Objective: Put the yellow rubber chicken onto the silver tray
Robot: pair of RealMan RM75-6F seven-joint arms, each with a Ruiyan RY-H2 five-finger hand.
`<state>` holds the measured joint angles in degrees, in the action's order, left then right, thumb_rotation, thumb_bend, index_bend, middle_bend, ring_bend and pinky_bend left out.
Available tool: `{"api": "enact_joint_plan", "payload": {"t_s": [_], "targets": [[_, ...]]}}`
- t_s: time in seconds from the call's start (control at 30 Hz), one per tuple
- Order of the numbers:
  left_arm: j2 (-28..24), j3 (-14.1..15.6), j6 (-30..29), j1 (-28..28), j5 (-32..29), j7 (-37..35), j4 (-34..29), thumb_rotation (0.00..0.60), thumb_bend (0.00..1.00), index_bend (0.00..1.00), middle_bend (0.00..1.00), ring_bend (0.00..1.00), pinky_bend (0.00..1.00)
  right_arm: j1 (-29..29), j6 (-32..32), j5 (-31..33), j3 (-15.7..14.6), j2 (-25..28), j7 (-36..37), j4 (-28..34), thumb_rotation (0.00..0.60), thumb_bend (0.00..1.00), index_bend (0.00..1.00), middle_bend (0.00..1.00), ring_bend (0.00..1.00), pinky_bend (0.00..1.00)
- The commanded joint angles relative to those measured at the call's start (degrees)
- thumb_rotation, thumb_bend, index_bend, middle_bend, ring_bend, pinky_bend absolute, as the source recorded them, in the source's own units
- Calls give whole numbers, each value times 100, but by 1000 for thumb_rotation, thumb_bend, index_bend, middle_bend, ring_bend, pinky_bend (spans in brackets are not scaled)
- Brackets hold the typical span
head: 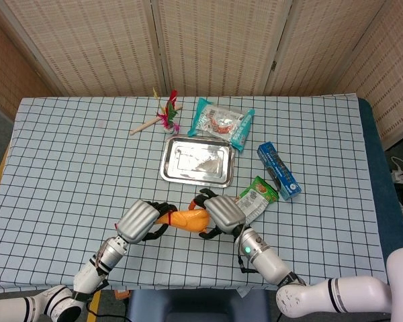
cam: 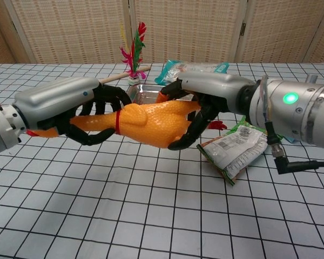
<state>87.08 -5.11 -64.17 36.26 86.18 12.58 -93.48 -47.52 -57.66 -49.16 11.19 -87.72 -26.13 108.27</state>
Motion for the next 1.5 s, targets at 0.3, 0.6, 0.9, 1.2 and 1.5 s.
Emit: {"api": "enact_joint_plan", "payload": {"t_s": [0.3, 0.6, 0.9, 1.2, 1.5], "targets": [[-54, -9, -46, -9, -9, -26, -70, 600, 689, 824, 732, 576, 692, 78, -46, -331, -163, 58, 133, 18, 600, 415, 1000, 788, 911, 1000], [-96, -6, -68, -19, -18, -28, -113, 600, 690, 824, 732, 577, 692, 66, 861, -346, -136, 770, 1006, 306, 600, 245, 33, 39, 38, 154], [-95, -49, -4, -7, -169, -42, -131, 600, 689, 824, 732, 577, 692, 199, 1462, -918, -7, 1278, 2198, 349, 600, 84, 0, 0, 0, 0], [-132, -36, 1, 15, -126, -18, -324, 600, 688, 824, 732, 578, 692, 32, 1433, -781, -168, 1082, 2004, 69, 600, 83, 0, 0, 0, 18], [-147, -36, -4, 17, -129, -70, -371, 600, 686, 824, 743, 584, 694, 132, 588, -764, -173, 549, 1712, 1, 600, 322, 902, 677, 761, 948]]}}
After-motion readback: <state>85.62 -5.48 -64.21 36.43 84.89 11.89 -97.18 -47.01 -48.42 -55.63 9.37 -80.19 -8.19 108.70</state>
